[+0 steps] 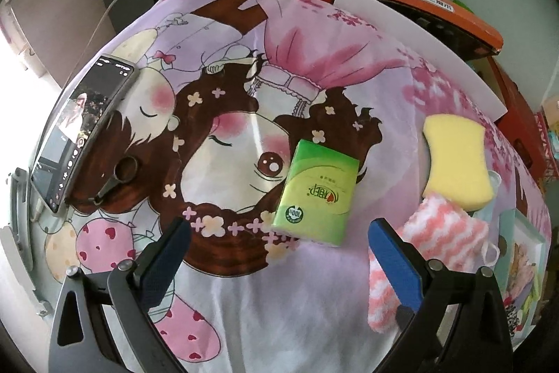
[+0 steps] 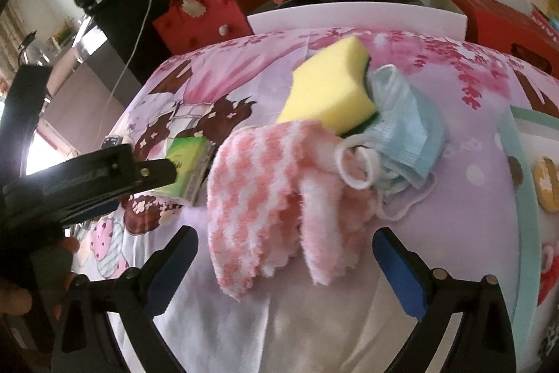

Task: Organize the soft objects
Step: 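Move both tools back toward the pink knit cloth and sponge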

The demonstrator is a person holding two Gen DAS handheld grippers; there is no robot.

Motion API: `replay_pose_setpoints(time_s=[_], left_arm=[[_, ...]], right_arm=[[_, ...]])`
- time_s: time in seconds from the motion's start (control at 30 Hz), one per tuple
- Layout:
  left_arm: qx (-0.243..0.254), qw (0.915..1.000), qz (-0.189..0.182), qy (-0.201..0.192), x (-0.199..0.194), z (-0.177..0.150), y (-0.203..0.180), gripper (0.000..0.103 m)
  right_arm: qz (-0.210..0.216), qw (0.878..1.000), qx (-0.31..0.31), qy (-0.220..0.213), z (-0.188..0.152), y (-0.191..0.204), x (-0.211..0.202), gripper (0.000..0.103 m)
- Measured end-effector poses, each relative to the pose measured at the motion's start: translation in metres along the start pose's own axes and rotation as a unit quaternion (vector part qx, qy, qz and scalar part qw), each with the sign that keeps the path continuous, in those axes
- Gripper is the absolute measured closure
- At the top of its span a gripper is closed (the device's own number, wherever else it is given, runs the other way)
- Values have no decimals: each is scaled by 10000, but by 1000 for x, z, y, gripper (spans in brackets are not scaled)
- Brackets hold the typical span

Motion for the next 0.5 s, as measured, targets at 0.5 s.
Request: replay_pose_setpoints(time_s=[0.5], left_arm=[[42, 9999, -133, 91, 13, 1, -15, 11]], right_arm=[[-158, 9992, -357, -5, -3, 5, 7, 41]])
Point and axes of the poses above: each gripper's, at about its wrist camera, not at the fingertips, and x roughly the way its jaws point, y to its left, z to its top, the point moved 10 cm from there along x, roughly the way its jaws point, and after that the axes turned 10 degrees about -y, right-handed, at the moved point
